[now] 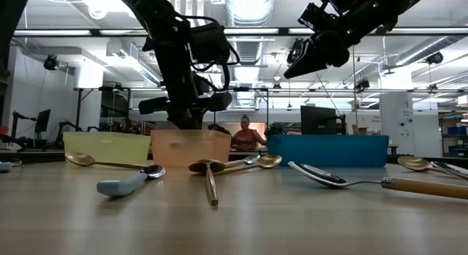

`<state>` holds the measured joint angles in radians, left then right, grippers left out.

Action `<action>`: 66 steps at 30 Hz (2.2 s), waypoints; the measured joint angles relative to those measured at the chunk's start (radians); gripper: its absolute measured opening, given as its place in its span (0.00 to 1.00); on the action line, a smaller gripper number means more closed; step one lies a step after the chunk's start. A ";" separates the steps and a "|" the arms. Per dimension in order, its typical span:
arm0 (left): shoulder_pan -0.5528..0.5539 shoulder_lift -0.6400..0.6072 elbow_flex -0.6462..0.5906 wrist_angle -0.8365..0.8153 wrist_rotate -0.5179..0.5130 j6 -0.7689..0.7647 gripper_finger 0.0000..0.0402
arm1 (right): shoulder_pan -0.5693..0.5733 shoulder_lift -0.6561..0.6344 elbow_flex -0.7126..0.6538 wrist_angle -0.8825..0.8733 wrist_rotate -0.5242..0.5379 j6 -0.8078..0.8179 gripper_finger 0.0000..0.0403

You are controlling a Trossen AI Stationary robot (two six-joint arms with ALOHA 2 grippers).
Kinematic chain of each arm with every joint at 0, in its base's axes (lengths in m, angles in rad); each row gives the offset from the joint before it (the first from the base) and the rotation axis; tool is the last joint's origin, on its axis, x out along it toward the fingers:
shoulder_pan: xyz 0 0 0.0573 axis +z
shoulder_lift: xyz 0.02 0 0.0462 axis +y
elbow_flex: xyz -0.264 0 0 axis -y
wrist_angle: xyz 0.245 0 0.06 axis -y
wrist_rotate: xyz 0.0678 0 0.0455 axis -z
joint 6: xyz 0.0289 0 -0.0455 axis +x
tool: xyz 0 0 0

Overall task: Sort silverware by color (type)
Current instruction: Put the blue spoon into the orange bin

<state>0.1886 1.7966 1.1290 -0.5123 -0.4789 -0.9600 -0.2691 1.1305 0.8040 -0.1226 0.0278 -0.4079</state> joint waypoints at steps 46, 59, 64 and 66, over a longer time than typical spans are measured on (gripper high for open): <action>0.008 -0.001 0.019 -0.005 0.046 -0.021 0.06 | 0.000 0.000 0.000 0.000 0.001 0.005 0.17; 0.043 0.000 0.021 -0.029 0.100 -0.019 0.06 | 0.000 0.000 0.000 -0.014 0.001 0.006 0.17; 0.045 0.010 0.021 -0.031 0.096 -0.020 0.06 | 0.000 0.000 0.000 -0.015 0.001 0.006 0.17; 0.045 0.017 0.021 -0.027 0.096 -0.025 0.06 | 0.000 0.000 0.000 -0.015 0.002 0.007 0.17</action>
<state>0.2337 1.8135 1.1500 -0.5393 -0.3832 -0.9845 -0.2691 1.1309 0.8038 -0.1377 0.0294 -0.4007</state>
